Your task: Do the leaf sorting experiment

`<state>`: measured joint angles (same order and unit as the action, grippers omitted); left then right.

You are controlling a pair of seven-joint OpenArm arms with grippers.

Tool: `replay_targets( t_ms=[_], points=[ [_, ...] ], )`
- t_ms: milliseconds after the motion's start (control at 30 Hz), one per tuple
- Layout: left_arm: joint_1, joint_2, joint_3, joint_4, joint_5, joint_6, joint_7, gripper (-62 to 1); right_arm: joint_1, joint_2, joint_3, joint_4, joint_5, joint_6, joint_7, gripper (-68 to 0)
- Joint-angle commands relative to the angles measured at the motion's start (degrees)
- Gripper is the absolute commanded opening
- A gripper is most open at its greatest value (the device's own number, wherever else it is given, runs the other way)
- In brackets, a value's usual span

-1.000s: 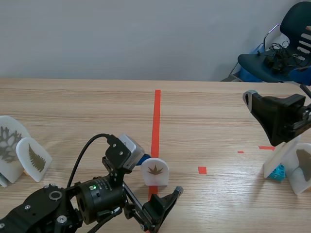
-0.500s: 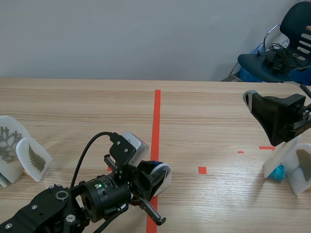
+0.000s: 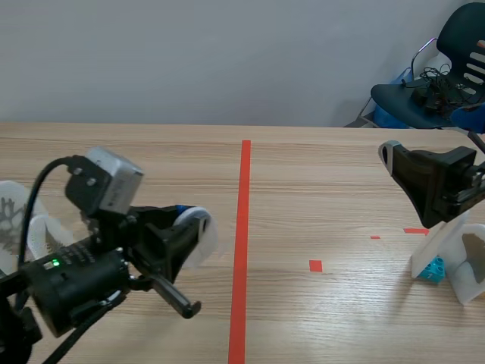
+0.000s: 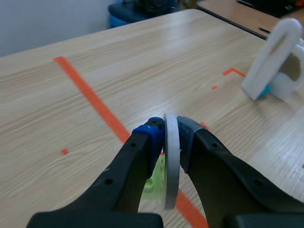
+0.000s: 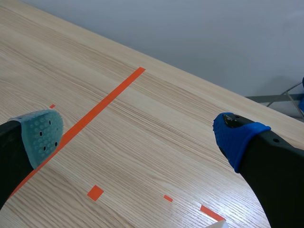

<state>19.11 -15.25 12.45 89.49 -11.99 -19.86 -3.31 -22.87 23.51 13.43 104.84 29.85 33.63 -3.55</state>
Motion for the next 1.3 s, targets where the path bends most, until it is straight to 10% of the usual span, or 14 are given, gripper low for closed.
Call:
replay_targets(
  t_ms=[0,167,600,833,1067,1267],
  points=[
    [1.5,0.2,-2.2,-2.1,-1.9,1.6,-0.7,-56.8,0.8,0.6,0.2,0.2,0.4,-0.2,0.9,0.4],
    [3.4,0.1,-10.3,-4.3,-2.4,9.0,-0.7,-56.7,0.8,0.6,0.2,0.2,0.4,-0.2,0.9,0.4],
    [-2.7,-0.5,-18.3,-19.9,-11.2,10.1,-2.8,-55.7,0.8,0.6,0.2,0.2,0.4,-0.2,0.9,0.4],
    [-2.8,-1.0,-18.3,-20.3,-11.2,10.1,-4.4,-45.7,0.8,0.6,0.2,0.2,0.4,-0.2,0.9,0.4],
    [-2.6,-1.2,-18.6,-18.9,-11.2,9.6,-3.8,-20.5,0.8,0.6,0.2,0.2,0.4,-0.2,0.9,0.4],
    [0.5,-2.4,-21.7,-6.7,-11.2,4.0,2.0,-17.6,0.8,0.6,0.2,0.2,0.4,-0.2,0.9,0.4]
  ],
)
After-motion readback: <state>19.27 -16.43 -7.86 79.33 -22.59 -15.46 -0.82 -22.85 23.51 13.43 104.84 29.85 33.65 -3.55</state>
